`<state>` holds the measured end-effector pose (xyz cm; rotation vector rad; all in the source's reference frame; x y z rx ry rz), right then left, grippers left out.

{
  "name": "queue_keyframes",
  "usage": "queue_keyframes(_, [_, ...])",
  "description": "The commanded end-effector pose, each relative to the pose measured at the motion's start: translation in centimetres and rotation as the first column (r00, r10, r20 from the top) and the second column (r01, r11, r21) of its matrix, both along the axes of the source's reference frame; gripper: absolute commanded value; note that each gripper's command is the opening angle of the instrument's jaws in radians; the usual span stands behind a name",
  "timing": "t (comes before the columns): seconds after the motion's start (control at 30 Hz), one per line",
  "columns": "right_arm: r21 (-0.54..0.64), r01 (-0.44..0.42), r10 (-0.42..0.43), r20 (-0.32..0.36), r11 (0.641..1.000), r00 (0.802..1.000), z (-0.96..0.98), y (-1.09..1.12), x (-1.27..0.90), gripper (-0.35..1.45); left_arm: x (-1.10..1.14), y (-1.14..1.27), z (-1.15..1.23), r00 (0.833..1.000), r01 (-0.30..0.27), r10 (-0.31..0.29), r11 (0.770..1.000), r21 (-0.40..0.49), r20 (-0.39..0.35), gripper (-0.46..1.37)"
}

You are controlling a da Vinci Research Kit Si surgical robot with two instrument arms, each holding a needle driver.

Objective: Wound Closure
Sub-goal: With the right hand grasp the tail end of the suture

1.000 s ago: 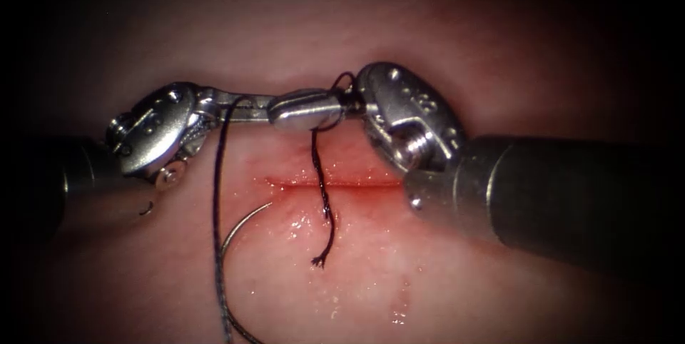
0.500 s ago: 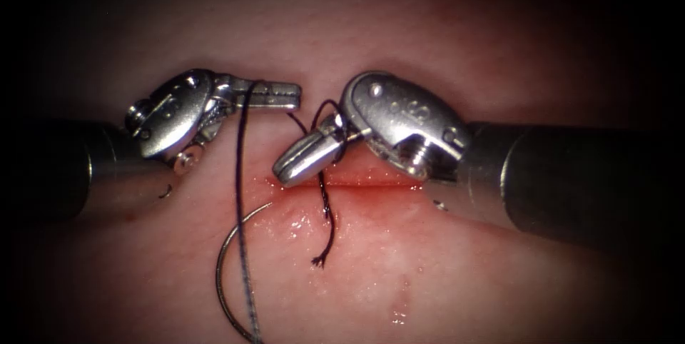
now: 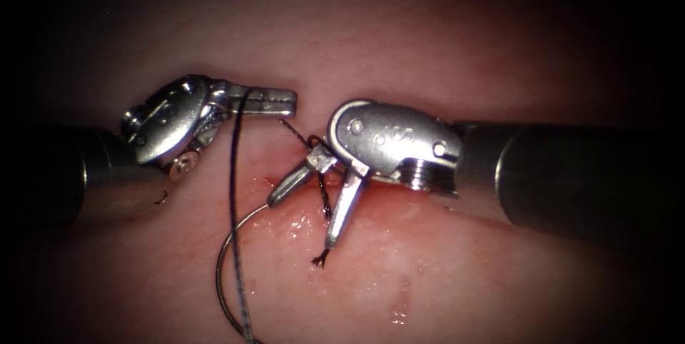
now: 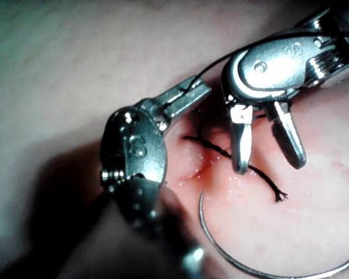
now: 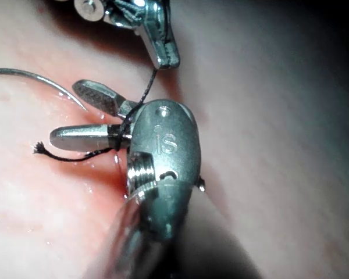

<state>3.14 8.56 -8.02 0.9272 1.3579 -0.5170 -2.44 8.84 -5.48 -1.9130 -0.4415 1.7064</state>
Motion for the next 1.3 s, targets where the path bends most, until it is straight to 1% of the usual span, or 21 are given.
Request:
queue_keyframes(0.03, [-0.025, 0.009, -0.009, 0.008, 1.0, 1.0, 0.0, 0.02, 0.01, 1.04, 0.01, 0.0, 0.0, 1.0, -0.006, 0.006, 1.0, -0.001, 0.005, -0.35])
queue_keyframes(0.2, [-0.095, 0.045, -0.041, 0.044, 0.994, 0.998, 0.01, -0.02, 0.1, 1.02, 0.01, -0.02, 0.0, 1.0, -0.007, 0.007, 1.0, -0.002, 0.005, -0.35])
queue_keyframes(0.23, [-0.102, 0.047, -0.043, 0.04, 0.994, 0.998, 0.01, -0.04, 0.11, 1.02, 0.02, -0.02, 0.0, 1.0, -0.007, 0.007, 1.0, -0.002, 0.005, -0.35])
queue_keyframes(0.27, [-0.12, 0.061, -0.055, 0.052, 0.991, 0.997, 0.02, -0.11, 0.15, 1.01, 0.03, -0.03, 0.0, 1.0, -0.008, 0.008, 1.0, -0.002, 0.005, -0.35])
queue_keyframes(0.3, [-0.123, 0.064, -0.057, 0.053, 0.99, 0.997, 0.02, -0.12, 0.15, 1.01, 0.03, -0.04, 0.0, 1.0, -0.008, 0.008, 1.0, -0.002, 0.006, -0.35])
queue_keyframes(0.4, [-0.144, 0.092, -0.084, 0.058, 0.985, 0.995, 0.04, -0.31, 0.23, 1.0, 0.05, -0.05, -0.01, 1.0, -0.008, 0.008, 1.0, 0.004, 0.006, -0.35])
queue_keyframes(0.57, [-0.177, 0.131, -0.12, 0.074, 0.975, 0.99, 0.06, -0.51, 0.27, 0.98, 0.1, -0.06, -0.02, 1.0, -0.005, 0.005, 1.0, 0.006, 0.005, -0.35])
queue_keyframes(0.67, [-0.185, 0.134, -0.121, 0.08, 0.974, 0.989, 0.07, -0.52, 0.25, 0.98, 0.11, -0.06, -0.02, 1.0, -0.006, 0.006, 1.0, 0.006, 0.005, -0.35])
queue_keyframes(0.8, [-0.212, 0.124, -0.106, 0.094, 0.969, 0.99, 0.1, -0.45, 0.19, 0.98, 0.1, -0.06, -0.02, 1.0, -0.005, 0.005, 1.0, 0.006, 0.005, -0.35])
queue_keyframes(0.93, [-0.219, 0.119, -0.1, 0.094, 0.968, 0.991, 0.14, -0.39, 0.11, 0.98, 0.1, -0.08, -0.02, 1.0, -0.005, 0.005, 1.0, 0.006, 0.005, -0.35])
queue_keyframes(1.03, [-0.226, 0.126, -0.107, 0.096, 0.966, 0.99, 0.16, -0.42, 0.07, 0.98, 0.11, -0.09, -0.02, 1.0, -0.005, 0.005, 1.0, 0.006, 0.005, -0.35])
queue_keyframes(1.3, [-0.247, 0.143, -0.123, 0.098, 0.958, 0.988, 0.21, -0.56, 0.07, 0.94, 0.11, -0.1, -0.02, 1.0, -0.006, 0.006, 1.0, 0.005, 0.005, -0.35])
